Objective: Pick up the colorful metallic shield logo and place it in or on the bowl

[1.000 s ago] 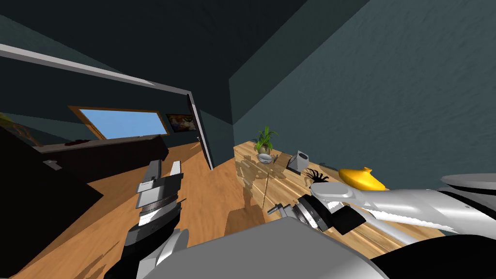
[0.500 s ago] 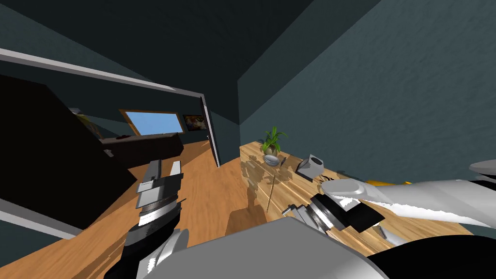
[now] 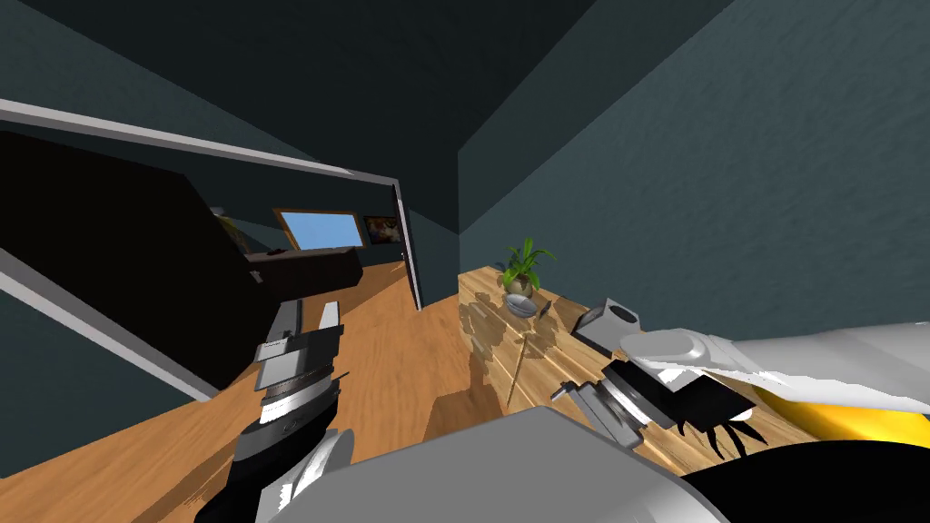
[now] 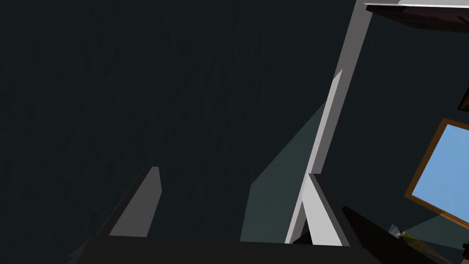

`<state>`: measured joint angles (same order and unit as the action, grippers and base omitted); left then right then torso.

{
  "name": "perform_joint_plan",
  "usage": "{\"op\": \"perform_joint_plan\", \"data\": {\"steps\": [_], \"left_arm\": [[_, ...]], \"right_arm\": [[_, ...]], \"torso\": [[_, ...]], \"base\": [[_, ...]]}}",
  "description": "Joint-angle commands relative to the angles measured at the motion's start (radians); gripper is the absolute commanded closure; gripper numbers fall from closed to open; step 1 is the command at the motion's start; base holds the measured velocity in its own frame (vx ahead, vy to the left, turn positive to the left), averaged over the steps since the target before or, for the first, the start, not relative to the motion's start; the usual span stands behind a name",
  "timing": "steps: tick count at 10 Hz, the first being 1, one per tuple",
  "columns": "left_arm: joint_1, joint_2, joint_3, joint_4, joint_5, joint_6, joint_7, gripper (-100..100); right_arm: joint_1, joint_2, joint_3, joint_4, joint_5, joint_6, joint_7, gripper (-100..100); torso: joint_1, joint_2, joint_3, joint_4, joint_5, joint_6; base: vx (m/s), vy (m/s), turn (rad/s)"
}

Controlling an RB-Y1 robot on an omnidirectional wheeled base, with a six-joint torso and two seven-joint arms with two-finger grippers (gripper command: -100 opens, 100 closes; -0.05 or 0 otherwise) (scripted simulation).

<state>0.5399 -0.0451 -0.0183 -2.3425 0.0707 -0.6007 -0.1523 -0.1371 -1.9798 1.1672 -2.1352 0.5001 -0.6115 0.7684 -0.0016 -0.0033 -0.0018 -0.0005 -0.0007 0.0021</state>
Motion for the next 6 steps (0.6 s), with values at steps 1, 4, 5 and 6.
{"op": "perform_joint_plan", "data": {"steps": [1, 4, 5, 6], "left_arm": [[0.000, 0.000, 0.000, 0.000, 0.000, 0.000, 0.000, 0], [0.000, 0.000, 0.000, 0.000, 0.000, 0.000, 0.000, 0], [0.000, 0.000, 0.000, 0.000, 0.000, 0.000, 0.000, 0], [0.000, 0.000, 0.000, 0.000, 0.000, 0.000, 0.000, 0]], "right_arm": [[-0.014, -0.050, 0.050, 0.039, -0.013, -0.004, 0.047, -100], [-0.026, -0.141, 0.089, 0.075, -0.018, -0.007, 0.081, -100], [-0.037, -0.175, 0.126, 0.110, -0.024, -0.010, 0.114, -100], [-0.037, -0.191, 0.126, 0.110, -0.024, -0.010, 0.114, -100]], "torso": [[0.000, 0.000, 0.000, 0.000, 0.000, 0.000], [-0.001, -0.002, -0.001, -0.001, 0.000, -0.001], [-0.001, -0.002, -0.001, -0.001, -0.001, 0.000], [-0.001, -0.003, -0.001, -0.001, 0.000, -0.001]], "base": [[0.049, -0.016, 0.274], [0.059, -0.030, 0.209], [0.069, -0.035, 0.260], [0.068, -0.031, 0.158]]}}
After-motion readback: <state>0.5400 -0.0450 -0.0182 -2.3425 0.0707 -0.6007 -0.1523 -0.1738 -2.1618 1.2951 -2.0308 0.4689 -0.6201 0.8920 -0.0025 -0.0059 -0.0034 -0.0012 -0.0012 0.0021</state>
